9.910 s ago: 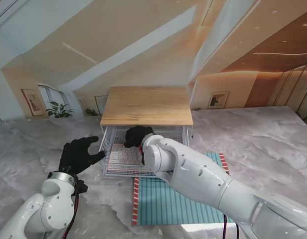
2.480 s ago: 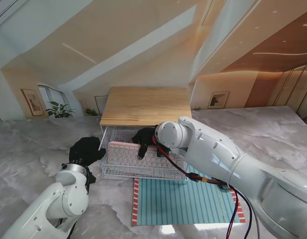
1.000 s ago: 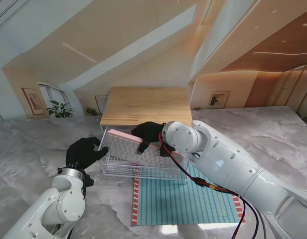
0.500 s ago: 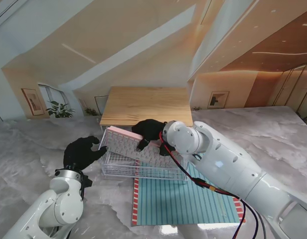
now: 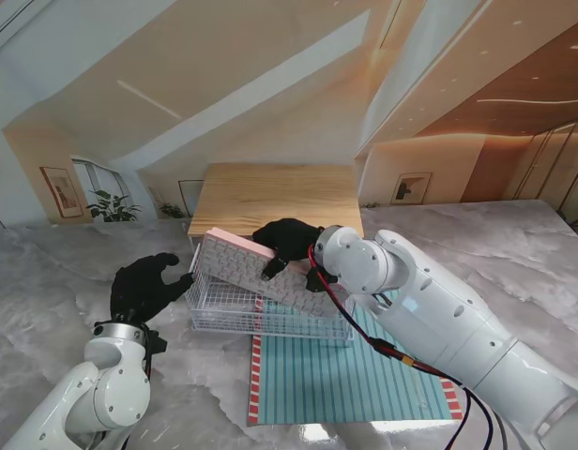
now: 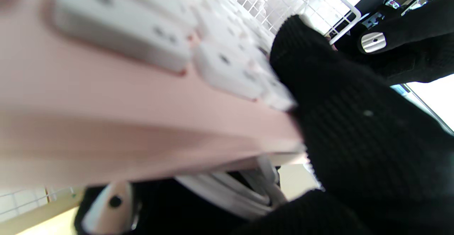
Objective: Unroll the mouse pad and set up the keyboard and mouse from the tabletop organizer
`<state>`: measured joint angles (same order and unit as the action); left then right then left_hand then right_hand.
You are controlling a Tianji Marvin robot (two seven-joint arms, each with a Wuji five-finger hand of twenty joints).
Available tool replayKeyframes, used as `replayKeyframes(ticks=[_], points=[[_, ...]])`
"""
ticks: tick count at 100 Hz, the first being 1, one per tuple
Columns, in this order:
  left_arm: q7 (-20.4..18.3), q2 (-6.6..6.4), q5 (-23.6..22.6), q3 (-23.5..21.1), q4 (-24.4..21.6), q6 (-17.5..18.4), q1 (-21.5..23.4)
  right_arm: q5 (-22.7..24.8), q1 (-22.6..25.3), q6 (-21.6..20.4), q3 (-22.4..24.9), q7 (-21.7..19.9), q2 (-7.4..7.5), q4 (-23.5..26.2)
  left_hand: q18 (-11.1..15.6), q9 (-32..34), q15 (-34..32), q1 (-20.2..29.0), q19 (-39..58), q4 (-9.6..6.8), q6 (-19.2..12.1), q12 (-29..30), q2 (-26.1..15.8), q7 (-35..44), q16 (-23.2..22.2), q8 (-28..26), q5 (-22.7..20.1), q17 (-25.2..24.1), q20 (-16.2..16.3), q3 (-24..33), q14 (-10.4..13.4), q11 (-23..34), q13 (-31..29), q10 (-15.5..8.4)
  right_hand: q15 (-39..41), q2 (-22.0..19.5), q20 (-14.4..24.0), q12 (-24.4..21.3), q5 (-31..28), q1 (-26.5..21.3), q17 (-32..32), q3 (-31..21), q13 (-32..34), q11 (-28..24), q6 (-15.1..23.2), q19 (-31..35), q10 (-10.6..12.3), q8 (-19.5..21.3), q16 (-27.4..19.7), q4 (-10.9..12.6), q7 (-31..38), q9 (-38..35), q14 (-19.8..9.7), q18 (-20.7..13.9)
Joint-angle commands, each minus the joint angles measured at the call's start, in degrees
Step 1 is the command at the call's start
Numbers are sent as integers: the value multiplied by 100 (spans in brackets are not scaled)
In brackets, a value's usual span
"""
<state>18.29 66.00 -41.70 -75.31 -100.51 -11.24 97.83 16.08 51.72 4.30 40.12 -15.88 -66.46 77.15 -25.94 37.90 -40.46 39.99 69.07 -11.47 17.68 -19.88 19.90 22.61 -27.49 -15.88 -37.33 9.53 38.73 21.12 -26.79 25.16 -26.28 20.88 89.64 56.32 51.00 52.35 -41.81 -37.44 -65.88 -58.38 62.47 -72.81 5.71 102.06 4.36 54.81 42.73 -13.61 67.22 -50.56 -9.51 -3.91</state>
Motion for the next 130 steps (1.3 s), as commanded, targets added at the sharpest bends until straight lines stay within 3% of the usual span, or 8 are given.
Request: replayKeyframes(ticks=[1, 52, 96, 130], points=[[-66, 19, -31, -24, -83, 45, 75, 33, 71, -8, 43, 29, 15, 124, 196, -242, 81, -151, -64, -122, -97, 62, -157, -90, 86, 69, 157, -176, -56, -135, 120, -74, 207, -104, 254, -663, 253, 114, -478, -804, -195, -886, 487, -184, 595, 626, -148, 94, 23, 89, 341, 119, -410, -350], [-13, 11, -119, -210, -205, 160, 292, -288, 503, -67, 558, 436, -45, 444, 322, -381, 204, -123, -142, -151, -141, 89, -205, -108, 117, 75, 261, -363, -160, -259, 168, -99, 369, -149, 261, -647, 319, 149, -503, -813, -198, -912, 490, -188, 570, 626, -151, 116, 40, 90, 338, 125, -396, -343], [12, 16, -114, -249, -233, 177, 334, -1163, 585, -406, 920, 176, -41, 463, 336, -347, 189, -105, -128, -173, -108, 98, -202, -127, 116, 88, 228, -360, -189, -264, 117, -103, 368, -123, 252, -653, 343, 161, -504, -816, -200, -907, 462, -175, 569, 617, -168, 123, 51, 102, 332, 137, -391, -343], [28, 14, -141, -291, -263, 201, 390, -1634, 740, -645, 1075, 459, -155, 507, 350, -323, 188, -104, -122, -177, -89, 99, -195, -136, 128, 94, 211, -348, -199, -261, 97, -103, 369, -103, 247, -653, 354, 168, -505, -815, -195, -901, 459, -169, 590, 612, -168, 128, 64, 108, 308, 135, -390, -338]])
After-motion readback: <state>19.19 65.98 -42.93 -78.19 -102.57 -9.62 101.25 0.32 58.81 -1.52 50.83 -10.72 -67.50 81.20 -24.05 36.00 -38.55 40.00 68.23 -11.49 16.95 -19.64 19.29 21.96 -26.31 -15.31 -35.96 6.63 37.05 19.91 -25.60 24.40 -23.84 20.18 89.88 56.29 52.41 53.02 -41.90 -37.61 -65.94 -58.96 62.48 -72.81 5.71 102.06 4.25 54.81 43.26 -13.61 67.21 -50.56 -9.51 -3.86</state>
